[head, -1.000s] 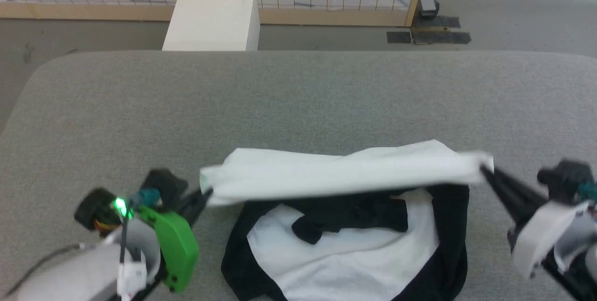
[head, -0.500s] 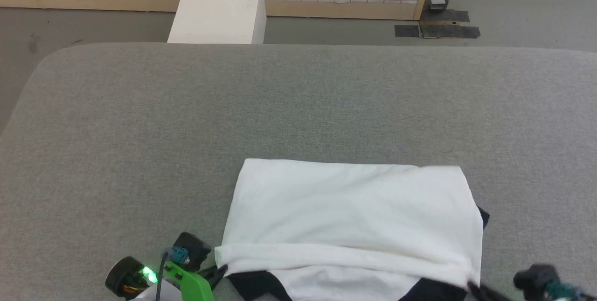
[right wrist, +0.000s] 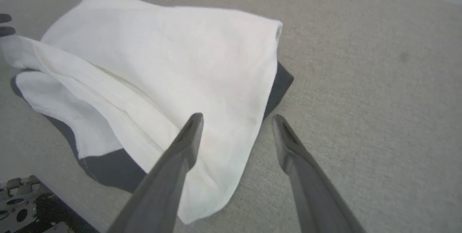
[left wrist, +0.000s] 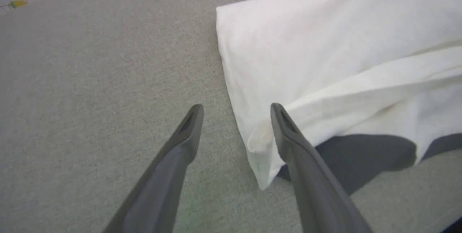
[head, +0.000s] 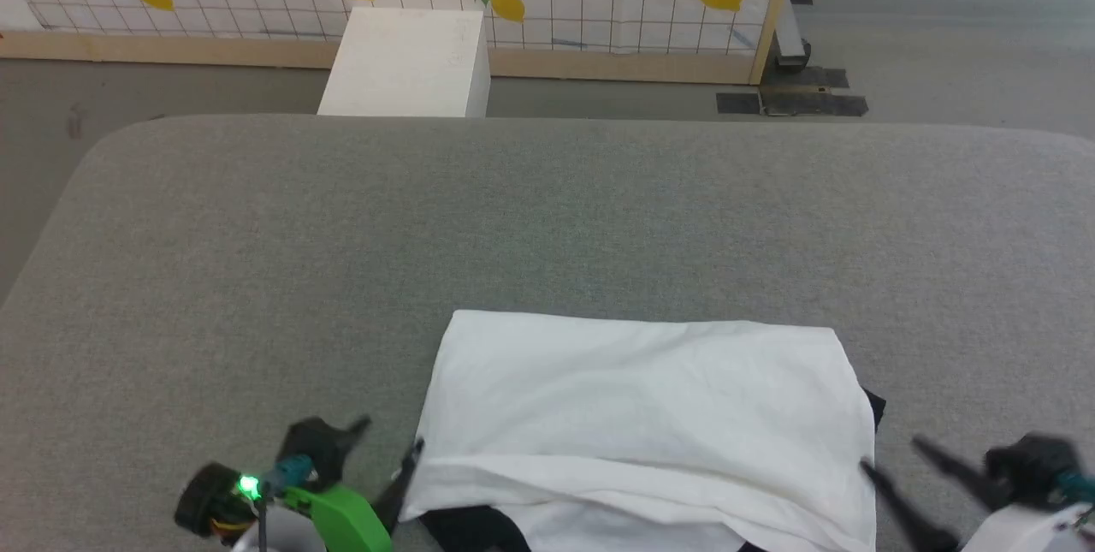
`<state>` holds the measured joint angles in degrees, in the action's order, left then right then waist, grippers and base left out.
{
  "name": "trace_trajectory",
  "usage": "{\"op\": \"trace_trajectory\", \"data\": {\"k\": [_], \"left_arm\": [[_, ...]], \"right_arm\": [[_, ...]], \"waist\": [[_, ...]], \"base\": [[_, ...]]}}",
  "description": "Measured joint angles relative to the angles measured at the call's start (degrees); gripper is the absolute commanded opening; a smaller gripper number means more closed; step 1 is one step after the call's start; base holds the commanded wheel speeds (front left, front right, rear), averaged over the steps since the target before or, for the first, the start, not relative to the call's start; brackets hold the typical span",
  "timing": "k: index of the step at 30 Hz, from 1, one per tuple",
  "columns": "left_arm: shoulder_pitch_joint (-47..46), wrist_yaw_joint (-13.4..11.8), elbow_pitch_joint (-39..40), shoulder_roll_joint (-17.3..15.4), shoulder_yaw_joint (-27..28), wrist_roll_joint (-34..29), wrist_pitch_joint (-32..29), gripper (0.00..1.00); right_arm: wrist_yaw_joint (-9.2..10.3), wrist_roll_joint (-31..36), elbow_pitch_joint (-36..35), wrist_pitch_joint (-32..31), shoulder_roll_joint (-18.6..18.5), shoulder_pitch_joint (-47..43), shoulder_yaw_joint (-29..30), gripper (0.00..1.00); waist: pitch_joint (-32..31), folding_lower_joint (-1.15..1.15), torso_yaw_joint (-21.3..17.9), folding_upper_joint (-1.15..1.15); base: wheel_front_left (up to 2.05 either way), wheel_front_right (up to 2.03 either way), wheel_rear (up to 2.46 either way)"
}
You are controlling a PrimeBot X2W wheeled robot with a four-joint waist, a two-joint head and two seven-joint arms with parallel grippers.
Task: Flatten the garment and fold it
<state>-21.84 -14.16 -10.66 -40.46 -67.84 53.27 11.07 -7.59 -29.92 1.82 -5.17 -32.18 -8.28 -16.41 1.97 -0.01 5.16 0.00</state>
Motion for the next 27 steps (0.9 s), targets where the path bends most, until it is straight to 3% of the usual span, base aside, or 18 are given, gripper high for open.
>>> {"op": "trace_trajectory", "data": {"k": [6, 13, 20, 27], "left_arm": [[0.35, -8.77, 3.44, 0.46, 9.32, -5.94, 3.47, 1.0], [7.86, -15.95, 10.34, 5.65, 27.46, -19.49, 3.65, 1.0], [14.72, -15.53, 11.72, 12.85, 39.46, -29.11, 3.65, 1.0], [17.79, -10.01, 11.41, 20.09, 48.43, -36.93, 3.65, 1.0]], "right_arm": [[0.0, 0.09, -7.68, -5.22, -1.41, 2.99, 9.16, 1.0], [0.0, -2.15, -8.24, -21.25, -3.13, 9.33, 9.26, 1.0], [0.0, -6.8, 0.67, -33.59, -2.85, 15.38, 2.8, 1.0], [0.01, -8.89, 13.19, -33.18, 2.65, 19.33, -1.53, 1.0]], "waist": [[-0.5, 0.0, 0.99, 0.0], [0.42, 0.0, 1.47, 0.0], [2.13, 0.0, 2.04, 0.0], [4.54, 0.0, 3.6, 0.0]], "base": [[0.0, 0.0, 0.0], [0.0, 0.0, 0.0], [0.0, 0.0, 0.0], [0.0, 0.0, 0.0]]}}
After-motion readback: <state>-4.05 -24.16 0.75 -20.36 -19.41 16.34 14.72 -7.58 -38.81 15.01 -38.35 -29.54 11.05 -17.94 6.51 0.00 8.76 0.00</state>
